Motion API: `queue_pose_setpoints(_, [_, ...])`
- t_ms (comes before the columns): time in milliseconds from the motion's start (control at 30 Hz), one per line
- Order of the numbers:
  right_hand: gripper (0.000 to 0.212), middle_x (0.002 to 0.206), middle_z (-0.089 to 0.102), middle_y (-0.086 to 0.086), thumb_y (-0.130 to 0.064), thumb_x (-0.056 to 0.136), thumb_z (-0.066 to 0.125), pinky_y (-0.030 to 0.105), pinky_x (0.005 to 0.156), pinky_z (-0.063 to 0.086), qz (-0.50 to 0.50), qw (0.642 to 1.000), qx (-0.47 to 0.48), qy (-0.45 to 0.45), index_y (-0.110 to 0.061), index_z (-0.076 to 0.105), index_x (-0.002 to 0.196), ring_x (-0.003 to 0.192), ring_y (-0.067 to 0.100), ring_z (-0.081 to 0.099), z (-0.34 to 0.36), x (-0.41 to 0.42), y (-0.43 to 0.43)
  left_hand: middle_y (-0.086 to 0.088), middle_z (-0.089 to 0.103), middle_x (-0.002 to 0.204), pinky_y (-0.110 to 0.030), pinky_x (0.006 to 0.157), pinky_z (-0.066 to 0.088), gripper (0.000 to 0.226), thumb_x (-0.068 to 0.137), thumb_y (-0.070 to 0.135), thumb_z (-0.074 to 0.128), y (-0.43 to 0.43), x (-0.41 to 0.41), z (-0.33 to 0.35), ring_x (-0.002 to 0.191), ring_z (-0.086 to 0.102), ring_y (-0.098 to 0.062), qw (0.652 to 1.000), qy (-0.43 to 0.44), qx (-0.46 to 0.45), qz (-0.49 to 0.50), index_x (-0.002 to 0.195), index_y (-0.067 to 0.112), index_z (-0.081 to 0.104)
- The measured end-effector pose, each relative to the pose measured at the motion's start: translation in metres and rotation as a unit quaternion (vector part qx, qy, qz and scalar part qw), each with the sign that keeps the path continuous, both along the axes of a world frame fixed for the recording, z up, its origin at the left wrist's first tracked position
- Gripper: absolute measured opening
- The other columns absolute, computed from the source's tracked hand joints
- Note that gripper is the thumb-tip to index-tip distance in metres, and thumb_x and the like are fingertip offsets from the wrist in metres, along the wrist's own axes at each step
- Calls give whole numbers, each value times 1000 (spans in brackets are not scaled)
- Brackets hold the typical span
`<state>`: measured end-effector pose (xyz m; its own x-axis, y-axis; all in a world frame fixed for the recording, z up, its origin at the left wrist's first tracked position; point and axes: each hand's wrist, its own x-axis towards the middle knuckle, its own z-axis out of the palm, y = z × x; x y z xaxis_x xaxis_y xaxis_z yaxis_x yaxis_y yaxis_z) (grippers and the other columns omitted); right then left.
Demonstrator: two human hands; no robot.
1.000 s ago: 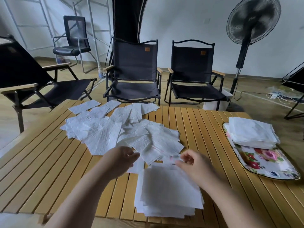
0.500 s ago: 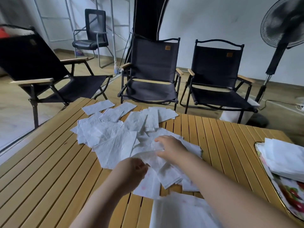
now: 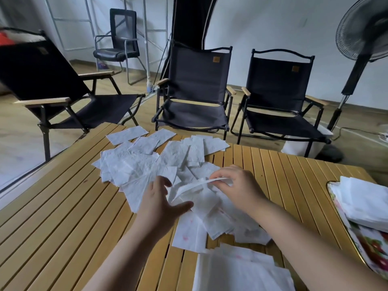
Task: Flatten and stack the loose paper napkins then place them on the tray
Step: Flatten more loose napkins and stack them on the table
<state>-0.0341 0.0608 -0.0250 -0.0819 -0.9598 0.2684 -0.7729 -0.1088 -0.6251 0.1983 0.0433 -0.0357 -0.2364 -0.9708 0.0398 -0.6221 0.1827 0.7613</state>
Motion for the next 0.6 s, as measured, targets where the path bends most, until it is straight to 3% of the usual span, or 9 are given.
queue_pose_setpoints(67, [12, 94, 70, -22, -22, 91, 73, 18, 83, 51, -2, 999, -14, -29, -31, 78, 97, 95, -3, 63, 17, 5, 28, 15, 36, 124, -32, 99, 43, 77, 72, 47, 83, 5, -2, 1, 115, 40, -11, 999, -12, 2, -42, 133, 40, 37])
queue_pose_setpoints(133, [14, 91, 73, -22, -18, 91, 73, 10, 80, 50, -5, 998, -20, -67, -32, 77, 92, 93, -4, 66, 31, 8, 59, 20, 41, 127, -35, 104, 40, 62, 79, 44, 79, 10, -5, 1, 121, 40, -8, 995, 5, 11, -95, 132, 44, 48])
queue_pose_setpoints(200, [13, 86, 74, -22, -16, 91, 73, 6, 73, 48, -29, 994, -12, -107, -28, 77, 91, 87, -6, 67, 40, 8, 90, 18, 68, 105, -30, 87, 50, 14, 88, 37, 72, 18, -5, 8, 99, 62, -5, 989, 75, 33, -122, 102, 37, 71])
queue_pose_setpoints(233, [9, 83, 74, -21, -18, 92, 72, 7, 68, 47, -47, 990, -2, -130, -25, 78, 92, 83, -5, 67, 43, 7, 106, 13, 74, 87, -29, 76, 50, 9, 91, 35, 70, 24, -4, 14, 81, 65, -4, 982, 117, 62, -134, 90, 29, 76])
queue_pose_setpoints(267, [7, 81, 74, -19, -21, 92, 71, 9, 63, 47, -64, 985, 16, -158, -23, 78, 94, 78, -3, 68, 45, 5, 120, 7, 74, 78, -29, 69, 47, 19, 92, 34, 67, 30, -3, 18, 70, 63, -5, 973, 148, 94, -149, 84, 21, 78])
queue_pose_setpoints(333, [9, 82, 76, -10, -26, 93, 70, 20, 59, 52, -97, 969, 59, -219, -20, 76, 94, 74, 4, 71, 43, 0, 149, -1, 71, 73, -29, 65, 42, 32, 95, 37, 64, 44, 0, 29, 65, 57, -10, 957, 149, 150, -197, 82, 9, 75])
queue_pose_setpoints(433, [17, 84, 76, -1, -35, 93, 69, 33, 63, 54, -142, 956, 129, -222, -18, 73, 91, 76, 15, 73, 28, -8, 184, 4, 65, 64, -25, 57, 39, 37, 95, 36, 64, 63, -2, 31, 59, 52, -11, 939, 66, 213, -263, 84, 2, 71])
queue_pose_setpoints(600, [29, 60, 59, -8, -38, 90, 73, 20, 52, 36, -188, 949, 221, -125, -16, 62, 74, 54, 4, 55, -5, -9, 209, 3, 75, 73, -25, 56, 39, 33, 94, 43, 60, 83, -14, 19, 60, 52, -15, 913, -141, 251, -290, 84, 16, 77])
